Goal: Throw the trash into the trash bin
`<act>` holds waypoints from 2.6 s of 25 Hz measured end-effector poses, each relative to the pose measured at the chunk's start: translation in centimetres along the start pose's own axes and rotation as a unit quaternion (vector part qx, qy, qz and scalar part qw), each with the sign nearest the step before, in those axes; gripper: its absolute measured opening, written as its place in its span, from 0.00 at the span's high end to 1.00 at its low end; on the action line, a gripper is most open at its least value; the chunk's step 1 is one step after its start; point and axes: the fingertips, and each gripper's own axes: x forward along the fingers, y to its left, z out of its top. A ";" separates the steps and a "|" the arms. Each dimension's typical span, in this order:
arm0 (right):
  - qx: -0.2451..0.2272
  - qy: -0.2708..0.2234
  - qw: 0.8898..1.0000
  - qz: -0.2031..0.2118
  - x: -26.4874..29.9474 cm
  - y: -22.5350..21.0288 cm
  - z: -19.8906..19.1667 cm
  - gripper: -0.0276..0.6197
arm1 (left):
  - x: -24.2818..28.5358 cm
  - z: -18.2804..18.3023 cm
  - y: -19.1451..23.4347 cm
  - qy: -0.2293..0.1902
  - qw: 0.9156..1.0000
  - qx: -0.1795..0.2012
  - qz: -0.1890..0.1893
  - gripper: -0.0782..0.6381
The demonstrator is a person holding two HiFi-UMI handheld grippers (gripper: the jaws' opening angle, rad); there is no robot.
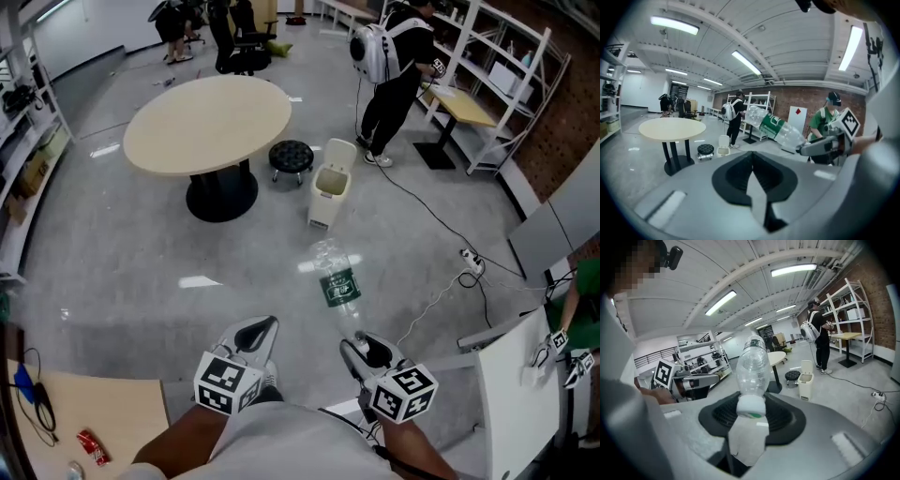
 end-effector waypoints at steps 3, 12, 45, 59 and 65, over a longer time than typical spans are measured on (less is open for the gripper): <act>-0.001 -0.001 1.000 -0.007 2.1 -0.1 1.2 0.72 | 1.2 1.3 2.9 -0.011 1.000 0.001 0.000 0.88; 0.003 -0.002 1.000 -0.008 8.9 -0.4 4.6 0.72 | 4.8 3.3 10.0 -0.023 1.000 -0.005 -0.016 0.88; 0.028 -0.009 0.999 -0.018 17.8 -14.9 13.7 0.72 | 21.3 11.2 15.7 -0.008 1.000 -0.013 -0.020 0.88; 0.041 -0.022 0.999 -0.019 18.5 -24.8 17.0 0.72 | 31.1 14.9 14.7 -0.012 1.000 -0.002 -0.012 0.88; 0.054 -0.007 0.998 -0.011 19.8 -25.9 16.4 0.72 | 32.1 13.6 15.0 0.018 1.000 -0.003 -0.009 0.88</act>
